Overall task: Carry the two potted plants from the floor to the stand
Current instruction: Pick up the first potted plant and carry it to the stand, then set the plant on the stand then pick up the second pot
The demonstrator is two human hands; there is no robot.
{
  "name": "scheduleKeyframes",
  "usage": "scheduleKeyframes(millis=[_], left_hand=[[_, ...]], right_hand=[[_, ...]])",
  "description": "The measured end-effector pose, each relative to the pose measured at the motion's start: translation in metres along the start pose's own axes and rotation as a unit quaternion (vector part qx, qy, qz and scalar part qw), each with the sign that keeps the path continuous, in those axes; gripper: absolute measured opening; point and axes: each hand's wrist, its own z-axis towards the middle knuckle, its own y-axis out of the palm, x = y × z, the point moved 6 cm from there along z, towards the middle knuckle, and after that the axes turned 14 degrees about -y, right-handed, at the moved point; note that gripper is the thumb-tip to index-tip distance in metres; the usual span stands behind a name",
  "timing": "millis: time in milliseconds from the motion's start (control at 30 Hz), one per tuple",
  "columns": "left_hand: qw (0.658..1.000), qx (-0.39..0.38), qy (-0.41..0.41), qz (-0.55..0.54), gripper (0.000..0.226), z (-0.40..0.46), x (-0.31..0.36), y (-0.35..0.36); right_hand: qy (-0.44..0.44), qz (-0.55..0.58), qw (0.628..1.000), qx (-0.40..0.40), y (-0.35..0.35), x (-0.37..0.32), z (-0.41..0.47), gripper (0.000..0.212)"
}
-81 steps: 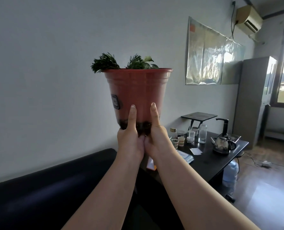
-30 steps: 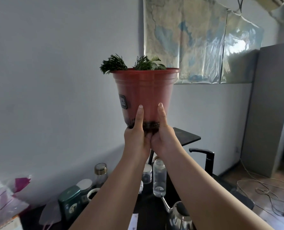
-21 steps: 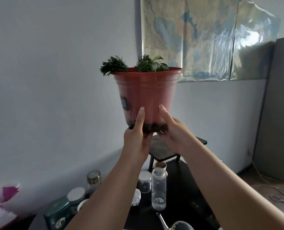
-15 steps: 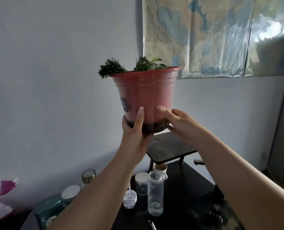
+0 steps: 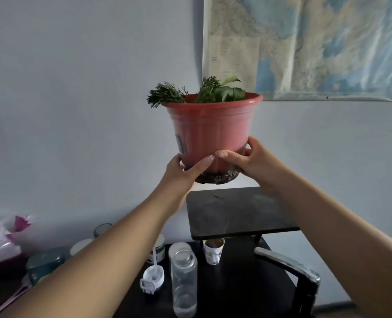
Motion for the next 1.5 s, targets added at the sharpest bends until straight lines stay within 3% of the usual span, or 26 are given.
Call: scheduleKeyframes(millis=[100,233,367,633,900,1233,1367,1500], left_hand=[[0.993,0.056,0.028,0.101,0.051,0.026,0.000,0.008],[0.980,0.077,0.024,0.182,0.070,0.066,-0.013,0.012],[0.975,0.086,-0.005,0.206,0.061,0.105,-0.050,0.003],[0.970,0.067,-0.056,0.225,0.057,0.165,-0.144,-0.016],[0.968,0.038,-0.094,0.228,0.057,0.197,-0.199,-0.035],[0.959,0.042,-0.108,0.259,0.061,0.210,-0.215,-0.039],[0.923,0.048,-0.134,0.358,0.050,0.198,-0.197,-0.043],[0.893,0.104,-0.097,0.427,0.040,0.161,-0.127,-0.046]], right_hand=[[0.012,0.001,1.000,-0.005,-0.018,0.027,0.012,0.117],[0.040,0.000,0.999,-0.007,-0.030,0.074,0.028,0.114],[0.071,-0.014,0.997,-0.022,-0.028,0.134,0.039,0.089],[0.141,-0.018,0.987,-0.074,-0.003,0.256,0.042,0.097],[0.180,-0.038,0.977,-0.107,0.018,0.319,0.038,0.106],[0.196,-0.090,0.970,-0.111,0.022,0.336,0.031,0.094],[0.232,-0.257,0.920,-0.185,0.021,0.310,0.025,0.050],[0.174,-0.387,0.868,-0.259,0.018,0.244,0.030,0.049]])
